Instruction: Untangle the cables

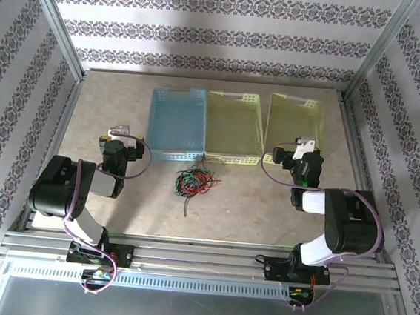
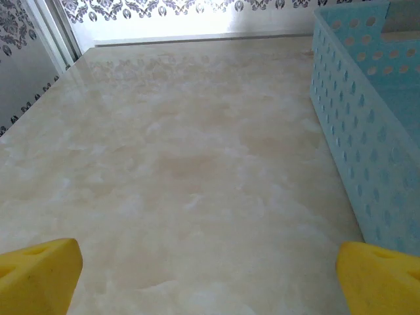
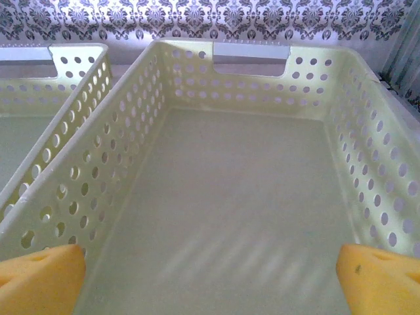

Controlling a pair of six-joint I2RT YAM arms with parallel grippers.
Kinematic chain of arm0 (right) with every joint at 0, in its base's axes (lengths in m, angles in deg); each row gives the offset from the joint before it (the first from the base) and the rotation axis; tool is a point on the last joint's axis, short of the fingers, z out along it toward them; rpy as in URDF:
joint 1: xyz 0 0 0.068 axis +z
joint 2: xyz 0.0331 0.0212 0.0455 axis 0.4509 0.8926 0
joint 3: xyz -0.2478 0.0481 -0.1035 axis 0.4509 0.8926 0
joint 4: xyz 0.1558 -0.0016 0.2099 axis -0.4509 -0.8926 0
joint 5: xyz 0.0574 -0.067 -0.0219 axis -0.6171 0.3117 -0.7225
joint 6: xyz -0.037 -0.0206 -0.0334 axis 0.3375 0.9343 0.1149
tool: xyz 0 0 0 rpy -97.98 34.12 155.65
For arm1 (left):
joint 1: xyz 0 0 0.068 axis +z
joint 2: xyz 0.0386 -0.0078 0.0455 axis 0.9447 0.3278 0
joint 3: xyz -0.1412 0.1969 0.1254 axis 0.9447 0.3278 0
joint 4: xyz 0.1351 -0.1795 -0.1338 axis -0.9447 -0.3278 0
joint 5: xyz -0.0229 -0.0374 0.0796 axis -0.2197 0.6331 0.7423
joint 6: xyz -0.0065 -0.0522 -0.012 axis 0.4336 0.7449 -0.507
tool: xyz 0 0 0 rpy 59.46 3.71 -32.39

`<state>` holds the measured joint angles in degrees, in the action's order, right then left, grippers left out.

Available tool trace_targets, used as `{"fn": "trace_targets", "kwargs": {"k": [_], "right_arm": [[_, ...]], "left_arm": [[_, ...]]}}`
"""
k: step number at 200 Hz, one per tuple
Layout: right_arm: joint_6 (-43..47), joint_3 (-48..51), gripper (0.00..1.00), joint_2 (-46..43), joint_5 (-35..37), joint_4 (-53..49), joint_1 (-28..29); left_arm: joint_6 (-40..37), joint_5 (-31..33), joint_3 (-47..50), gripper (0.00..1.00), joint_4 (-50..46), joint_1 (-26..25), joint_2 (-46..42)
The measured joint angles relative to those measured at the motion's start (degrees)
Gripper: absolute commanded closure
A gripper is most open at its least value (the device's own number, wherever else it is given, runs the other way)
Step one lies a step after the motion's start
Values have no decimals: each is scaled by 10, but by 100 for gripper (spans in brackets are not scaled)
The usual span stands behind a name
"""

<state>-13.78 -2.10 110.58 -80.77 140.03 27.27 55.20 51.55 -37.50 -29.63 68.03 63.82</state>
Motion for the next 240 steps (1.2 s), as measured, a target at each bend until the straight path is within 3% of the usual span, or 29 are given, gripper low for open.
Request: {"fn": "trace_targets", "kwargs": {"k": [240], "right_arm": [[-1,0,2,0,-9,-3,-3]], "left_arm": [[0,0,0,1,0,0,0]]}}
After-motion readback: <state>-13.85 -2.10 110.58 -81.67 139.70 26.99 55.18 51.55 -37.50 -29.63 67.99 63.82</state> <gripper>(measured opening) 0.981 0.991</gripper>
